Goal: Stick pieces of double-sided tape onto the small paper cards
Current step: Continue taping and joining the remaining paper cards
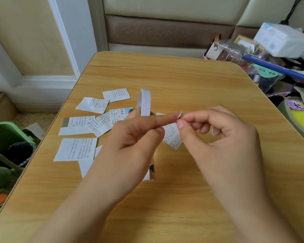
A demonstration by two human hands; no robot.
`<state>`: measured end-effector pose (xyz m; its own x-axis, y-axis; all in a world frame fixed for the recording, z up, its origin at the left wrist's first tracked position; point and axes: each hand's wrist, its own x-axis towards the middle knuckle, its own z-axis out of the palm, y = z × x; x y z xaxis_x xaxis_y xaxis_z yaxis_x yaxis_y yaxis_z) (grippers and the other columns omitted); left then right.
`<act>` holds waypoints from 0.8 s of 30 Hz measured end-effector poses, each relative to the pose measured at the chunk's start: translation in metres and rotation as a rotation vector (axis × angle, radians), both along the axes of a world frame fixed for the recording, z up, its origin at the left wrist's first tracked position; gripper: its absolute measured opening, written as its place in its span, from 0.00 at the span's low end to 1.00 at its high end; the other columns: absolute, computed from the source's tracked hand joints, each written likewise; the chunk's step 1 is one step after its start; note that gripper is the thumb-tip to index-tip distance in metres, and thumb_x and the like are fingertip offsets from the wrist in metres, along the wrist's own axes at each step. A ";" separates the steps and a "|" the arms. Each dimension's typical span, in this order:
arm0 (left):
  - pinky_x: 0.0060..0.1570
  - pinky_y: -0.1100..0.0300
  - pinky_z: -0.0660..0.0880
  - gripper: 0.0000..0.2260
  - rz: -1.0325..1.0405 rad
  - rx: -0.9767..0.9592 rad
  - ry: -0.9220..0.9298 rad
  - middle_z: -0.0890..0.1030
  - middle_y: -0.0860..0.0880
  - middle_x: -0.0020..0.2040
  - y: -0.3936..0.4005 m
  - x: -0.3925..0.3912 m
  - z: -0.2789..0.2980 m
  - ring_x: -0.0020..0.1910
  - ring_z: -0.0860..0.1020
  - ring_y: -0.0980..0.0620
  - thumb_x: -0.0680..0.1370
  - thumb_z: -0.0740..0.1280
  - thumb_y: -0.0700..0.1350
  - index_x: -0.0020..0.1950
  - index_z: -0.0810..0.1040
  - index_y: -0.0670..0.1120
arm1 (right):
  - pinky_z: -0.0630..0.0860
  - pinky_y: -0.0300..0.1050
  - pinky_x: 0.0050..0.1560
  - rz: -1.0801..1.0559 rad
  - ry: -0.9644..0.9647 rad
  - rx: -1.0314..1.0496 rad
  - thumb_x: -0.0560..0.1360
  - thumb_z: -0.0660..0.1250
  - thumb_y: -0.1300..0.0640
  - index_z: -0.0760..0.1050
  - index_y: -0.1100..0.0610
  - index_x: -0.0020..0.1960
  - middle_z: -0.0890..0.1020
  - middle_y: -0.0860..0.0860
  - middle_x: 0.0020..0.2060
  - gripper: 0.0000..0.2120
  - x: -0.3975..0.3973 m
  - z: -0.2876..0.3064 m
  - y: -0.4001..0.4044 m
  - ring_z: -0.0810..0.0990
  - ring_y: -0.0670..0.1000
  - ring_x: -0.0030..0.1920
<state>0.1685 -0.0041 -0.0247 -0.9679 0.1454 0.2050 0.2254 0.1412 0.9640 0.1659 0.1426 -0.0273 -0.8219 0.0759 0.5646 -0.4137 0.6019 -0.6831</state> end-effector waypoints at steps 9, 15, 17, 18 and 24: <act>0.43 0.73 0.71 0.15 -0.050 -0.055 0.044 0.76 0.52 0.45 0.002 0.000 -0.004 0.46 0.76 0.59 0.73 0.61 0.45 0.51 0.82 0.60 | 0.65 0.25 0.37 0.021 -0.070 -0.057 0.68 0.71 0.56 0.81 0.47 0.36 0.76 0.42 0.29 0.04 0.000 0.002 0.004 0.72 0.40 0.34; 0.36 0.76 0.69 0.14 -0.040 -0.055 0.020 0.74 0.56 0.41 0.004 0.001 -0.003 0.41 0.76 0.60 0.72 0.61 0.46 0.50 0.82 0.60 | 0.64 0.26 0.36 0.021 -0.082 -0.059 0.66 0.70 0.57 0.81 0.49 0.35 0.76 0.43 0.28 0.04 0.000 0.002 0.003 0.73 0.41 0.34; 0.36 0.75 0.70 0.15 -0.034 -0.019 -0.010 0.75 0.55 0.40 0.003 0.001 -0.002 0.39 0.76 0.61 0.72 0.61 0.47 0.48 0.83 0.62 | 0.65 0.26 0.36 0.040 -0.089 -0.077 0.66 0.70 0.58 0.81 0.49 0.35 0.76 0.43 0.29 0.04 0.000 0.002 0.003 0.73 0.41 0.33; 0.39 0.74 0.72 0.15 -0.031 -0.010 -0.021 0.77 0.54 0.42 0.002 0.000 -0.001 0.40 0.77 0.60 0.71 0.61 0.47 0.47 0.83 0.63 | 0.65 0.26 0.36 0.052 -0.095 -0.088 0.66 0.70 0.58 0.81 0.50 0.35 0.76 0.43 0.29 0.04 -0.001 0.002 0.003 0.73 0.41 0.33; 0.43 0.75 0.68 0.13 -0.048 0.084 -0.072 0.78 0.61 0.35 0.002 0.000 0.001 0.38 0.74 0.59 0.73 0.63 0.45 0.46 0.84 0.61 | 0.66 0.27 0.37 0.113 -0.127 -0.145 0.67 0.71 0.59 0.81 0.50 0.35 0.77 0.44 0.30 0.05 -0.002 0.004 0.005 0.73 0.42 0.34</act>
